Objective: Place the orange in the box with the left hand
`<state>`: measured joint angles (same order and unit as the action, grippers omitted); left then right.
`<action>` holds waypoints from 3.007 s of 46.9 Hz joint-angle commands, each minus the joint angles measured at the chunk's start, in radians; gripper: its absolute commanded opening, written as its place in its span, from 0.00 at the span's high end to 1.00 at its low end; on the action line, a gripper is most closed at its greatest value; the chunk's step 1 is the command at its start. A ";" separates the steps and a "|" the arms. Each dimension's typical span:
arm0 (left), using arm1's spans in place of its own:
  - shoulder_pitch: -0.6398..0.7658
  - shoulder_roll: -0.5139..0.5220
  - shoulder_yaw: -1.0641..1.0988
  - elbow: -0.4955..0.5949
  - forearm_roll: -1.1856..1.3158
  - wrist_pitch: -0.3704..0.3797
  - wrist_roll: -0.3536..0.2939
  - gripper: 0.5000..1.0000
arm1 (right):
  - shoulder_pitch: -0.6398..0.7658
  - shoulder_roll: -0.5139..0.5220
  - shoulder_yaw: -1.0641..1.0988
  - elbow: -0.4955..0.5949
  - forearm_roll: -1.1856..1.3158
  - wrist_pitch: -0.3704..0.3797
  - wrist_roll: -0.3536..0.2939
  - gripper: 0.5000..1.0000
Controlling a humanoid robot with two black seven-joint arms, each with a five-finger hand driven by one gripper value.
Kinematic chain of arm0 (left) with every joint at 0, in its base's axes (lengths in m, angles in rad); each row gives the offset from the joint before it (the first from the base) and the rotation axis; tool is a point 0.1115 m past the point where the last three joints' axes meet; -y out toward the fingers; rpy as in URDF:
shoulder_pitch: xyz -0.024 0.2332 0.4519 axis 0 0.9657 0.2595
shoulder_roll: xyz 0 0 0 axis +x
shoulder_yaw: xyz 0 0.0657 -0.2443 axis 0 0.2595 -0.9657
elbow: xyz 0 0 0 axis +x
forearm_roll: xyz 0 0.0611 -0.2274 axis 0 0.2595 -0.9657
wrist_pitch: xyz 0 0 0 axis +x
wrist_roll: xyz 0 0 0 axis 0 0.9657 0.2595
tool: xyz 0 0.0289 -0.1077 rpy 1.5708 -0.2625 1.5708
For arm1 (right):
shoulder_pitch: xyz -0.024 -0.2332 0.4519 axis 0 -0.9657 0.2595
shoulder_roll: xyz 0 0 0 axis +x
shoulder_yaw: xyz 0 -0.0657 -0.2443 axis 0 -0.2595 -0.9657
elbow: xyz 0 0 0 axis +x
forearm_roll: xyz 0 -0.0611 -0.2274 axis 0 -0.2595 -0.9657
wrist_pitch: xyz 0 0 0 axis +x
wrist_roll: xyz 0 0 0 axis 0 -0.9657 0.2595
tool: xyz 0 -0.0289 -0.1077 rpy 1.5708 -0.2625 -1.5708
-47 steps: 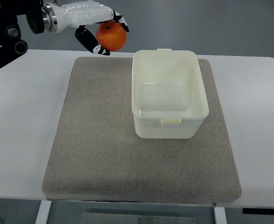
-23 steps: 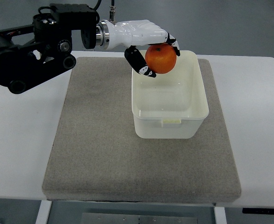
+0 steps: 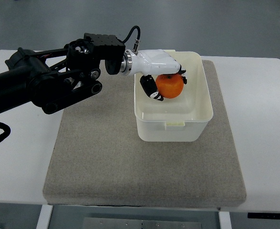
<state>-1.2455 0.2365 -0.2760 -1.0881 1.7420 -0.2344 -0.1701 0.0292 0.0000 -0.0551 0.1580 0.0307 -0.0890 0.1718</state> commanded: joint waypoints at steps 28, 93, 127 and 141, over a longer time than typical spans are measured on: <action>0.034 -0.036 -0.002 0.036 0.010 0.023 0.000 0.29 | 0.000 0.000 0.000 0.000 0.000 0.000 0.000 0.15; 0.184 0.236 -0.226 0.139 -1.254 0.089 -0.020 0.01 | 0.000 0.000 0.000 0.000 0.000 0.000 0.000 0.15; 0.363 0.237 -0.341 0.413 -1.871 -0.312 0.195 0.01 | 0.000 0.000 0.000 0.000 0.000 0.000 0.000 0.15; 0.354 0.234 -0.368 0.571 -1.877 -0.376 0.259 0.01 | 0.000 0.000 0.000 0.000 0.000 0.000 0.000 0.15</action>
<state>-0.8901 0.4732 -0.6473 -0.5458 -0.1383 -0.6110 0.0896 0.0291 0.0000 -0.0552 0.1580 0.0307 -0.0890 0.1718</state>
